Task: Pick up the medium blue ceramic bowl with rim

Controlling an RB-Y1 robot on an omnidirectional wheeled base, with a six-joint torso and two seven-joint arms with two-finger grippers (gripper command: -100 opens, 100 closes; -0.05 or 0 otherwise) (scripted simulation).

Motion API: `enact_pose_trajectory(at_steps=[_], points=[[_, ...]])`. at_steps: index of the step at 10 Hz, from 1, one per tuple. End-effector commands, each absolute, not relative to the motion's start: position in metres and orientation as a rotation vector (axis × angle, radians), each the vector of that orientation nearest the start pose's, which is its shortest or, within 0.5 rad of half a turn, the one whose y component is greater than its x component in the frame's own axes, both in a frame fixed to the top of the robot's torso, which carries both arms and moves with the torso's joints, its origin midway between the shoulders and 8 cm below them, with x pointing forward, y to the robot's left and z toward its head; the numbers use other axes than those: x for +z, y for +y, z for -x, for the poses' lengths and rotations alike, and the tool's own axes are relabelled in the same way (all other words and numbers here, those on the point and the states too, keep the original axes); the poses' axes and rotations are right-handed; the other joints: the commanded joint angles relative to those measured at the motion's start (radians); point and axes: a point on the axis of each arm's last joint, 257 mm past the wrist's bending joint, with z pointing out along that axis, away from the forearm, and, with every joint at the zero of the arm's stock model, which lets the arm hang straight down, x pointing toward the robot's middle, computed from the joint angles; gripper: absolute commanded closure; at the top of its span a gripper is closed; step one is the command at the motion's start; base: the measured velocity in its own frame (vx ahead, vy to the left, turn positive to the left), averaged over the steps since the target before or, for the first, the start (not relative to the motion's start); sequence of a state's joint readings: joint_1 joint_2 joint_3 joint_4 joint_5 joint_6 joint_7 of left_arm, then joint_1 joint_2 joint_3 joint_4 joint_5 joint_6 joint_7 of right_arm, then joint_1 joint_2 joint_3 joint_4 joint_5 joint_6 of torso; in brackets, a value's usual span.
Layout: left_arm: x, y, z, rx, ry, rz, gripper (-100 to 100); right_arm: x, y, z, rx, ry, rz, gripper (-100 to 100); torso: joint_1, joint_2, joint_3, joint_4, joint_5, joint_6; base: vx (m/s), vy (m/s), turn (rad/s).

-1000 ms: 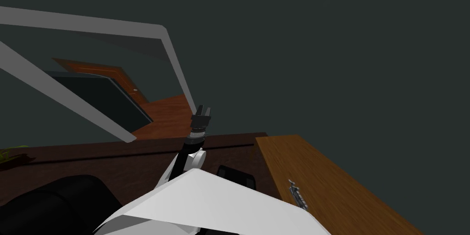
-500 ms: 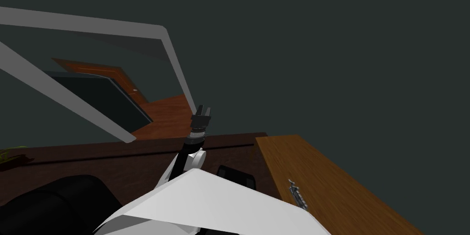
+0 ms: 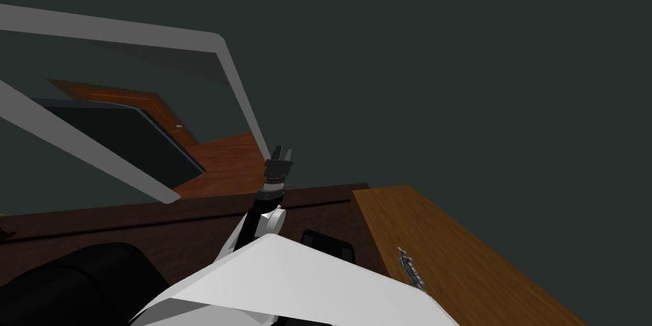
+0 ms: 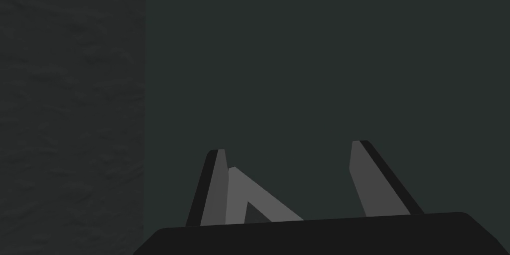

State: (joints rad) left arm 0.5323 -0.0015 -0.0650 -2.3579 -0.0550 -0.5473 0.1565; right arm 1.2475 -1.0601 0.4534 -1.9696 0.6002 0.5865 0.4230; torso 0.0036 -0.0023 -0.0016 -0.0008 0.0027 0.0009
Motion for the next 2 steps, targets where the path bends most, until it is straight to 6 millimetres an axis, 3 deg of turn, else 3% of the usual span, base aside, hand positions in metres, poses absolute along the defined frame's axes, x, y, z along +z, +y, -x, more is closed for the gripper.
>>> enact_pose_trajectory(at_steps=[1, 2], points=[[0.0563, 0.2510, -0.3206, -1.490, 0.540, 0.611, 0, -0.4411, -0.4435, 0.1019, -0.480, 2.955, 0.229, 100, 0.000, 0.000, 0.000, 0.000, 0.000, 0.000, 0.006, -0.002, -0.010], [0.0563, 0.2510, -0.3206, -1.491, 0.540, 0.611, 0, -0.4405, -0.4434, 0.1019, -0.481, 2.955, 0.229, 0, 0.000, 0.000, 0.000, 0.000, 0.000, 0.000, 0.000, 0.000, 0.000]])
